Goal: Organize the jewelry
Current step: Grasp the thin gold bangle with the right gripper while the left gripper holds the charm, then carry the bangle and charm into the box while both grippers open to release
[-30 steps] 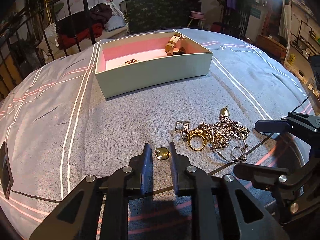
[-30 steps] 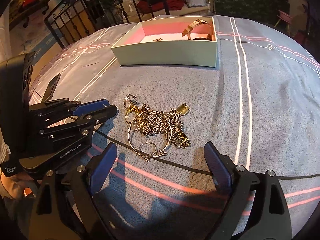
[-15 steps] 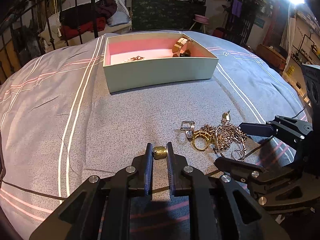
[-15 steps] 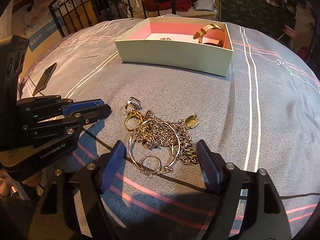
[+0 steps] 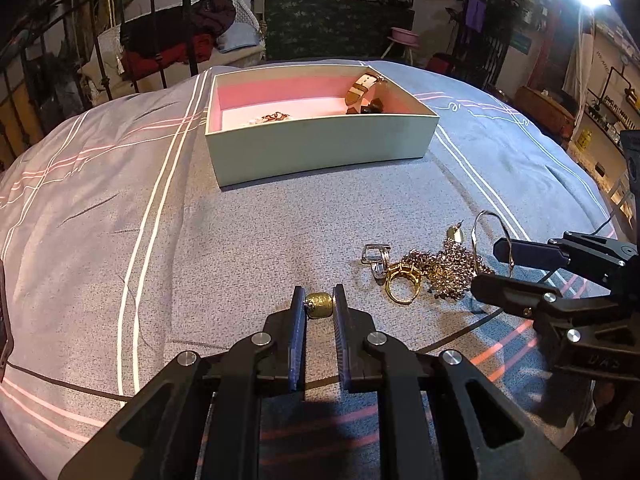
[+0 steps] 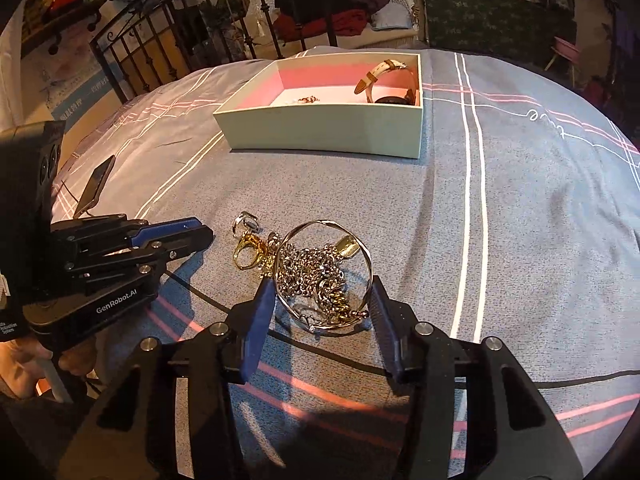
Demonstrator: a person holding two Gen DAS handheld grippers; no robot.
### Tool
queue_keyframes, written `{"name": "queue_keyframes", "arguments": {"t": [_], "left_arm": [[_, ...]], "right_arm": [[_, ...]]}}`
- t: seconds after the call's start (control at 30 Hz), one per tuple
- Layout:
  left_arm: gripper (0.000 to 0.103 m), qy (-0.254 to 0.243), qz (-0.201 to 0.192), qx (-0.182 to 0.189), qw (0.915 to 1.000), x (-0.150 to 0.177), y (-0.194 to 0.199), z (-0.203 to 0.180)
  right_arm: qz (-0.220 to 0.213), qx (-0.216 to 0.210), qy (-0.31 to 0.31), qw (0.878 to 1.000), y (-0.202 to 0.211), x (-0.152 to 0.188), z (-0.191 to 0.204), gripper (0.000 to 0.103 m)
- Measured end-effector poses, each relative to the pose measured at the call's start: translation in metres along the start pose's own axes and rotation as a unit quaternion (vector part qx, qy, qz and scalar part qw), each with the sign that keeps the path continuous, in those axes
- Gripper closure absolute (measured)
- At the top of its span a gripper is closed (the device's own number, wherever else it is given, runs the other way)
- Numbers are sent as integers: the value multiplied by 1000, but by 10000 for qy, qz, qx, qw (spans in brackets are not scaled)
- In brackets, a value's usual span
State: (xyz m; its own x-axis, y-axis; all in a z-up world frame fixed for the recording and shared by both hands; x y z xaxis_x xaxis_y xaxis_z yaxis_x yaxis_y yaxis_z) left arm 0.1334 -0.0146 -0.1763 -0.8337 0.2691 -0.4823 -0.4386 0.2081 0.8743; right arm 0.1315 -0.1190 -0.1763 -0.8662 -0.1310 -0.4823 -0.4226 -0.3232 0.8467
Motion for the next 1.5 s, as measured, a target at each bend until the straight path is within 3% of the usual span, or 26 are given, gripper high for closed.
{"name": "queue_keyframes", "arguments": {"t": [0.3,1.03,1.17,1.33,1.5], "left_arm": [[89,-22,-3,52,10000,-1,3,-4],[89,-46,-26,84,10000,-8,5,-9],[89,-102,-331,86,9994,-36,19,-7],[89,-157,-951,-28,9953,-102,44,1],[89,80,-1124,-15,9936,-159,49,13]], "right_arm": [[-346,-9,29,9994,22,-14,2,55],[-114,-63,-24,9999,7,-11,-1,55],[-407,45,218,9989,19,-41,0,55],[-913,225,533,9941,35,-106,-3,55],[-1075,294,531,9924,32,-164,-10,55]]}}
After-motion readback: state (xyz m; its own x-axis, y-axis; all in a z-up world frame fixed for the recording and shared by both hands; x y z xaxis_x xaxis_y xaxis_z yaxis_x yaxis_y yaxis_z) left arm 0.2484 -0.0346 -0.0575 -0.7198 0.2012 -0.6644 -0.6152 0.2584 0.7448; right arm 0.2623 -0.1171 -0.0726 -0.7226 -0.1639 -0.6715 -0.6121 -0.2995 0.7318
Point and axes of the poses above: each gripper's, at about its wrist camera, not at the fingertips, and y roughly against the way its jaws point, z to its left, x to its underside, the point moved 7 cm from there along -y, roughly the way its jaws point, and after that the axes turned 8 degrees about z, right-handed, at the moved point
